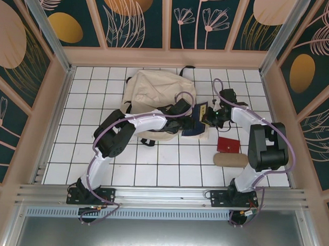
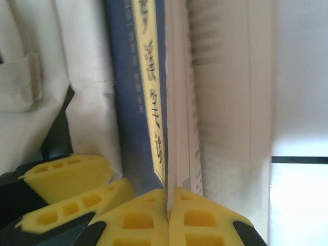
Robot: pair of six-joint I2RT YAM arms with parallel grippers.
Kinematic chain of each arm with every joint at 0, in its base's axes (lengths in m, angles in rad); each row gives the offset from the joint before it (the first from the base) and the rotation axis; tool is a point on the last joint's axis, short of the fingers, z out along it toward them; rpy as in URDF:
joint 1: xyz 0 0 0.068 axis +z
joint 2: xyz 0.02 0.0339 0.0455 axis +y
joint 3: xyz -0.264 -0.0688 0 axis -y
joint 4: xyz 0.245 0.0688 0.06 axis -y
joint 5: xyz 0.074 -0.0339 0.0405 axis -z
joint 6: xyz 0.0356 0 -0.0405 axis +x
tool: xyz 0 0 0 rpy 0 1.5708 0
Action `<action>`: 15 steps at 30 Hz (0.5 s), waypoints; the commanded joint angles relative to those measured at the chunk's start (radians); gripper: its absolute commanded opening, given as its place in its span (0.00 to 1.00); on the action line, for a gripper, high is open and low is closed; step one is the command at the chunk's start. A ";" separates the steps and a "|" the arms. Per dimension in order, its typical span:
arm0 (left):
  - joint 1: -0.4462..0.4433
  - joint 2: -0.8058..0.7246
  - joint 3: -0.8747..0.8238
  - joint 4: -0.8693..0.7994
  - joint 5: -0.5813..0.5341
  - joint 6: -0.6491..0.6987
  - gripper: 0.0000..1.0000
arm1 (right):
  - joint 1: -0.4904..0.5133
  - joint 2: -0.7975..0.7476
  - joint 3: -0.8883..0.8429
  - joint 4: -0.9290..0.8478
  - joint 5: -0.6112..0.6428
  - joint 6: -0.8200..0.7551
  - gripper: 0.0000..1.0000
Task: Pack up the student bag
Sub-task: Pick up the book from the center of the table.
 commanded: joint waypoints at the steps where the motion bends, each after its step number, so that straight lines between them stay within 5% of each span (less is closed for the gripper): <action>1: 0.037 -0.038 -0.012 -0.064 -0.014 0.037 0.50 | -0.012 -0.067 0.040 -0.050 0.150 0.015 0.00; 8: 0.107 -0.161 0.016 0.053 0.231 0.043 0.64 | -0.095 -0.202 0.077 -0.061 0.171 0.005 0.00; 15: 0.193 -0.227 -0.002 0.138 0.327 0.010 0.85 | -0.095 -0.251 0.169 0.017 -0.133 -0.040 0.00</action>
